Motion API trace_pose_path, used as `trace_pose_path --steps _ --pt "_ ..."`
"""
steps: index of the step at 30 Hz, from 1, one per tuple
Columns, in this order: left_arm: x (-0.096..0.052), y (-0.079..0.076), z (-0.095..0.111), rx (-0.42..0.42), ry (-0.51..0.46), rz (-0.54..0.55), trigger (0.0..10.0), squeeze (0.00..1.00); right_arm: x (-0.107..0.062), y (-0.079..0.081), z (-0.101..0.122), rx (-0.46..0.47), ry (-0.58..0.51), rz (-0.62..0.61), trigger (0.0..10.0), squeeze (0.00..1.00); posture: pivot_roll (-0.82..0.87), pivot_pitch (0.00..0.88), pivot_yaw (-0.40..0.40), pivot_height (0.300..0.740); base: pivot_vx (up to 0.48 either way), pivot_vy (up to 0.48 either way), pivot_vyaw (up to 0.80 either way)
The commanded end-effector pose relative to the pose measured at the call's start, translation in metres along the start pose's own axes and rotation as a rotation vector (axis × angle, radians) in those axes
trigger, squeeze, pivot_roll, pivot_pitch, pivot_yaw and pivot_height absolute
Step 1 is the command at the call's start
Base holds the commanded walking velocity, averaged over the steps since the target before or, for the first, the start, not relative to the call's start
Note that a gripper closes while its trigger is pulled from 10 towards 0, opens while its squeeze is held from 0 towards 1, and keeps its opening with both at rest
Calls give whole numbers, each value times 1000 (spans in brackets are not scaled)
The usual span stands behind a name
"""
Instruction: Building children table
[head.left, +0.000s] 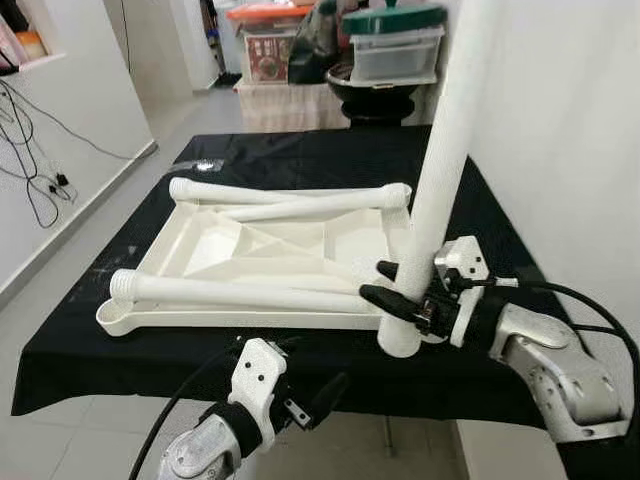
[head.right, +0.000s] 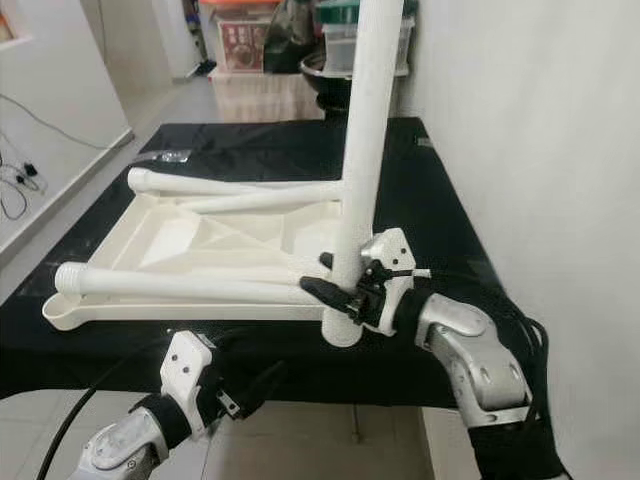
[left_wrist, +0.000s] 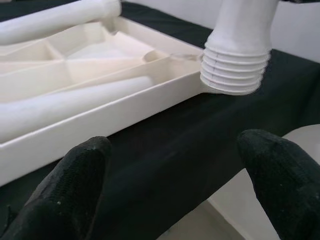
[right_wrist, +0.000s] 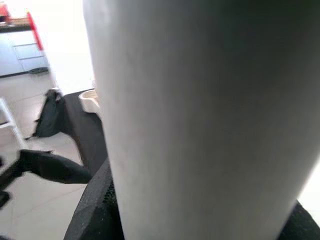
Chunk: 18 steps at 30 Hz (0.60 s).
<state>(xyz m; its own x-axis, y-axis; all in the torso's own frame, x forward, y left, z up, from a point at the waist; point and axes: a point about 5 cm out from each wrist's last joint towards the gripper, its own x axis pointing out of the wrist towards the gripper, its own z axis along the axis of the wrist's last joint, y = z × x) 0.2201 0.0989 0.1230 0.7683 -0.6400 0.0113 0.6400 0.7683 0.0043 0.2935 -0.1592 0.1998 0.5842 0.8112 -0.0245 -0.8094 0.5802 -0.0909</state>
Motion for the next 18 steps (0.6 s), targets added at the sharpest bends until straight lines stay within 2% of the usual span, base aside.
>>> trace_pose_path --steps 1,3,5,6,8,11,13,15,18 --pt "-6 -1 1 22 19 17 10000 0 3 -1 5 -8 -9 9 10000 0 -60 182 15 740 0 0 0" --pt "-8 -2 2 34 22 17 10000 0 3 -5 7 -11 -13 -3 10000 0 -60 191 13 740 0 0 0" --pt "-12 -9 4 48 25 -3 10000 0 -1 -22 15 -36 -15 -57 10000 0 -58 225 9 740 0 0 0" --pt "-12 -9 4 48 25 -3 10000 0 -1 -22 15 -36 -15 -57 10000 0 -58 225 9 740 0 0 0" --pt "-15 -13 6 56 28 -31 10000 0 -5 -35 20 -48 -16 -100 10000 0 -54 237 6 740 0 0 0" --pt "-15 -15 6 61 28 -44 10000 0 -6 -40 22 -50 -18 -116 10000 0 -54 237 6 740 0 0 0" --pt "-18 -21 8 76 30 -78 10000 0 -16 -57 37 -49 -60 -166 10000 0 -38 280 1 740 0 0 0" --pt "-21 -25 10 77 30 -88 10000 0 -26 -67 50 -43 -109 -180 10000 0 -35 296 5 740 0 0 0" --pt "-22 -26 12 57 32 -86 10000 0 -37 -70 57 -23 -148 -131 10000 0 -30 318 13 740 0 0 0"
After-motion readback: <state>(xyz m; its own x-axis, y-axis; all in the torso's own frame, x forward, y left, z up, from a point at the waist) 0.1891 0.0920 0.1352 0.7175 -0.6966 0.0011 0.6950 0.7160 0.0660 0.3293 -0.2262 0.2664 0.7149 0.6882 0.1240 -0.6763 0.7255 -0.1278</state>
